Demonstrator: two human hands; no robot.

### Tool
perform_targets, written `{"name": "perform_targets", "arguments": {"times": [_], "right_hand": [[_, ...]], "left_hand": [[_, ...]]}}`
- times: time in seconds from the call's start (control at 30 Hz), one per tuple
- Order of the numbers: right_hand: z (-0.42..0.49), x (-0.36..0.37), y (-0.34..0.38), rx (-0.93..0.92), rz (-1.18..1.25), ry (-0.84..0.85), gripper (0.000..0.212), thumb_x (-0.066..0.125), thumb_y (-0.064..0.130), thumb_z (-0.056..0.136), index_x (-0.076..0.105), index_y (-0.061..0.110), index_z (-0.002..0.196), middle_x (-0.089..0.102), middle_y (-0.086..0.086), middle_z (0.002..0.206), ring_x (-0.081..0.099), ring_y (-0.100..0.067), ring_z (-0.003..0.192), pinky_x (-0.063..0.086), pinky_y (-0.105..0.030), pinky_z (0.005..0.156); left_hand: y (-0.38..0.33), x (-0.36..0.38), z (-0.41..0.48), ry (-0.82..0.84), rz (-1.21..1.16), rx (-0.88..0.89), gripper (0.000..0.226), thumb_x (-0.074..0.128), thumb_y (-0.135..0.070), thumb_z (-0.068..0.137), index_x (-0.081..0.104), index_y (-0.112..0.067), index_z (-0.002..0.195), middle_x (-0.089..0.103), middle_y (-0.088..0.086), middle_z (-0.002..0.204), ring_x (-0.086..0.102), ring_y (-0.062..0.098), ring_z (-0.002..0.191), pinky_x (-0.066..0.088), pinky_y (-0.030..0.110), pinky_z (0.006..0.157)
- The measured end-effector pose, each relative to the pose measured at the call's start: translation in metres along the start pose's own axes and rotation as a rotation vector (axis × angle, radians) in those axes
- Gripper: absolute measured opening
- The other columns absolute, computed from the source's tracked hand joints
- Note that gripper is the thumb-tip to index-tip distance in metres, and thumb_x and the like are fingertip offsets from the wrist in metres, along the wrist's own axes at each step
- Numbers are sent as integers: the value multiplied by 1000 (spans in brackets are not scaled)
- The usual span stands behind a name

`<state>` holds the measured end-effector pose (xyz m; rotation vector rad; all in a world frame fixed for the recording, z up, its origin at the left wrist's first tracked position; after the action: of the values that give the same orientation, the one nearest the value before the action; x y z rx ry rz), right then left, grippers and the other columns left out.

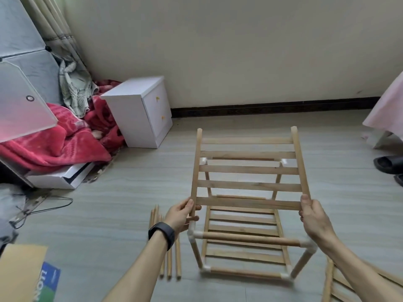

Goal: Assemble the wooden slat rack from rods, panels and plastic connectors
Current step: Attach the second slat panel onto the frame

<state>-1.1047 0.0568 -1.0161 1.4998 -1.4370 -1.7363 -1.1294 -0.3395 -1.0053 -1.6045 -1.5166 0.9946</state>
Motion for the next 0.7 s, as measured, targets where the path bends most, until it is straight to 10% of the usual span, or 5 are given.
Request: {"name": "perform_targets", "arguments": {"times": [0.7], "right_hand": [[27, 18, -39, 80, -80, 75, 52, 28, 66, 99, 49, 20, 93, 56, -9, 83, 51, -30, 78, 44, -46, 74]], "left_hand": [[58, 14, 19, -328, -242, -52, 35, 42, -27, 105, 67, -7, 91, 58, -1, 70, 48, 11, 52, 39, 26, 54]]}}
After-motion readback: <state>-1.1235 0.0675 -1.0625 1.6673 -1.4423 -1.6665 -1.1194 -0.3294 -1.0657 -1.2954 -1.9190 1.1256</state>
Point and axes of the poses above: each hand's wrist, its own z-axis towards the middle knuckle, its own x-axis out of the palm, y = z × x, the point moved 6 cm from there along z, towards the middle knuckle
